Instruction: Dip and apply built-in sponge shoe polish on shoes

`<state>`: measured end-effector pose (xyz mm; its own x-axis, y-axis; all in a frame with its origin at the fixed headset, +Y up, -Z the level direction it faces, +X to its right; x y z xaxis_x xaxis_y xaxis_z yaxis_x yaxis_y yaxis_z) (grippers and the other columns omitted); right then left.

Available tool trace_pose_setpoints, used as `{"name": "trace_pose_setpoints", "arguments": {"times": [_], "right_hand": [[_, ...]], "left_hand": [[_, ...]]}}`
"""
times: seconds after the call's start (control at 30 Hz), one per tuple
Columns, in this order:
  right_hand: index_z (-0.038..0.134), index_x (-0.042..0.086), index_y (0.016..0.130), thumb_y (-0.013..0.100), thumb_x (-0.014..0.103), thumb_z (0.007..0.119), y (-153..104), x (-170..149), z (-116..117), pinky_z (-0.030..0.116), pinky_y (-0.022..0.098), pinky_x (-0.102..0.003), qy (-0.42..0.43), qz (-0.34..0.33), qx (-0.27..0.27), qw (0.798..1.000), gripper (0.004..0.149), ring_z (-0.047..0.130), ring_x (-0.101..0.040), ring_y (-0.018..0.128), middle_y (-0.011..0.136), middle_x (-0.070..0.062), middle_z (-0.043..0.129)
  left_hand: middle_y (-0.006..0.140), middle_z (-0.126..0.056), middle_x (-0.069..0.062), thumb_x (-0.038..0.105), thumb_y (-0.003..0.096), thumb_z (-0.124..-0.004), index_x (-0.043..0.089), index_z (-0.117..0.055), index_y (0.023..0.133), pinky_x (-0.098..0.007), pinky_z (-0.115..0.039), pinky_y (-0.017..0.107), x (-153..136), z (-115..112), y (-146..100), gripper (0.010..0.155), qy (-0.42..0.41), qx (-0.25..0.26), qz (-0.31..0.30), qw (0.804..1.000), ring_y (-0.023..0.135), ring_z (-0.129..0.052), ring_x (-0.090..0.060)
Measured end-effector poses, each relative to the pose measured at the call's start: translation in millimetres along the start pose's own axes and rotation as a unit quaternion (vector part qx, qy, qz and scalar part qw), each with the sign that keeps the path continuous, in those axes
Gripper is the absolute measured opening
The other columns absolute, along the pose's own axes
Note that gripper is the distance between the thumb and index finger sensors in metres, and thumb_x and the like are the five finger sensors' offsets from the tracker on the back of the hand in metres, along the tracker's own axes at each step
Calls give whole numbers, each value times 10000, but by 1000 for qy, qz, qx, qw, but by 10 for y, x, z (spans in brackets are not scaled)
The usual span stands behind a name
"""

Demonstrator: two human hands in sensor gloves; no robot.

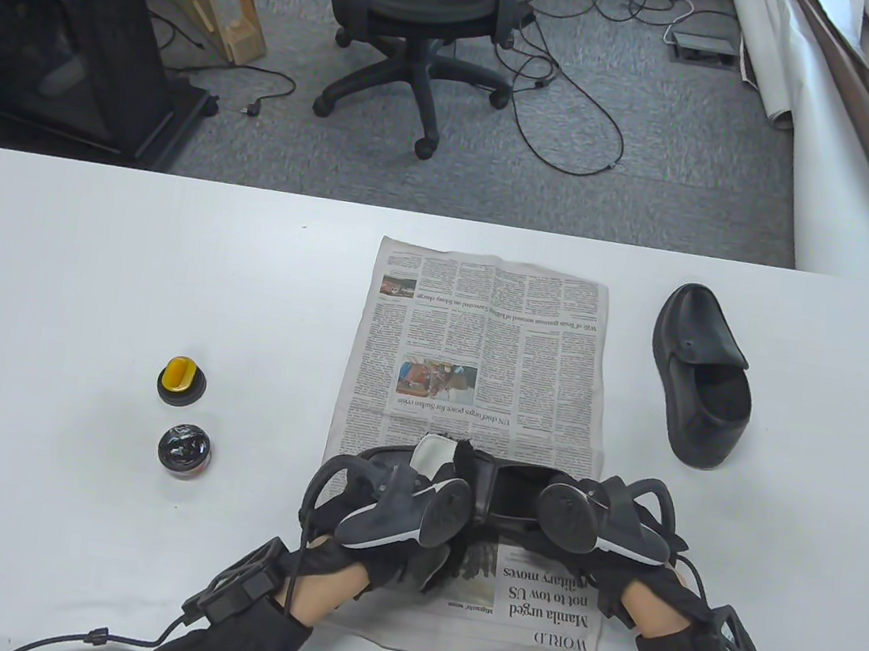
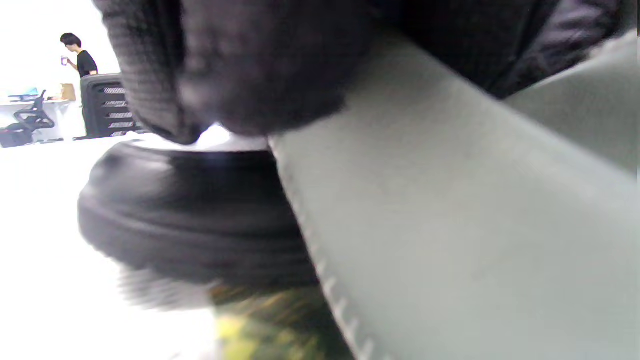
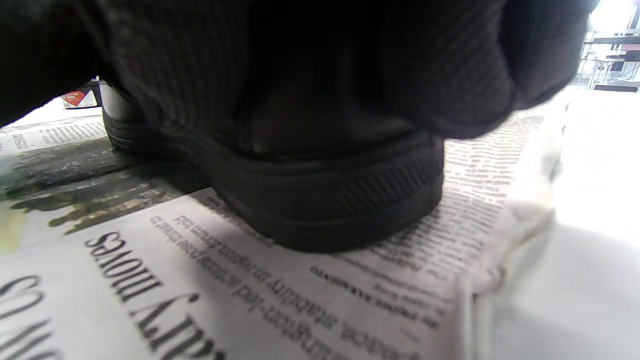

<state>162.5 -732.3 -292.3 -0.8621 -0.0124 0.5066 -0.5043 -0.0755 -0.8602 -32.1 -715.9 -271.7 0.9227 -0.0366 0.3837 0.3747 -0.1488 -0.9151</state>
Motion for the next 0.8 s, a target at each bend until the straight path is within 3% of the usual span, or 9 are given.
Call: {"name": "trace_pose_setpoints", "arguments": {"times": [0.17, 0.47, 0.57, 0.67, 0.73, 0.8], "right_hand": [[910, 314, 584, 301, 566, 853, -4, 0, 2, 830, 530, -464, -1, 1, -1, 1000, 383, 973, -185, 360, 671, 38, 894], [909, 313, 587, 302, 566, 853, 0, -7, 4, 829, 531, -464, 1, -2, 2, 1000, 385, 972, -185, 362, 672, 35, 893], [911, 314, 584, 302, 566, 852, -2, -6, 4, 830, 530, -465, 1, -1, 1, 1000, 383, 973, -184, 361, 671, 36, 893], [911, 313, 585, 302, 566, 853, 0, -9, 5, 831, 529, -463, 2, -1, 1, 1000, 384, 972, -185, 360, 670, 36, 894], [910, 312, 586, 300, 565, 854, -2, -7, 5, 830, 529, -464, 2, 0, 1, 1000, 386, 973, -186, 359, 670, 36, 894], [910, 313, 585, 302, 565, 853, -2, -7, 5, 830, 528, -465, 0, 0, 0, 1000, 383, 973, -185, 360, 670, 35, 895]], "left_hand": [[490, -1030, 35, 488, 402, -880, 261, -682, 970, -411, -890, 518, -194, -20, 25, 642, 7, -44, 19, 999, 162, -1007, -68], [530, -1018, 34, 480, 414, -883, 299, -657, 990, -427, -866, 549, -670, 46, 116, 644, 51, -155, 114, 980, 203, -1008, -85], [551, -1013, 50, 491, 412, -884, 288, -639, 1002, -408, -869, 561, -596, 180, 167, 670, 83, -118, 113, 983, 223, -1013, -60], [537, -1013, 49, 491, 410, -880, 290, -635, 1001, -404, -871, 555, -450, 322, 260, 670, -9, -68, 72, 995, 208, -1006, -59], [532, -1012, 56, 498, 404, -876, 309, -634, 997, -399, -871, 559, -322, 363, 353, 667, -89, -71, 1, 993, 205, -1004, -57], [533, -1014, 50, 502, 405, -878, 319, -643, 993, -403, -865, 566, -208, 341, 450, 659, -166, -88, -27, 982, 208, -1003, -66]]}}
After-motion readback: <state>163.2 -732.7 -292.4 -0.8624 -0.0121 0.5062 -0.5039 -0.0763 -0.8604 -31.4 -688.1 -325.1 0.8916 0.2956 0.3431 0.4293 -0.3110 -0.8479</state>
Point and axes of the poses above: the tracker on the back of each hand, its own x axis roughly to the thumb side, its own y axis roughly from the wrist to the fingertips, z = x × y, the point moved 2 cm from there along y, roughly from the wrist to the fingertips
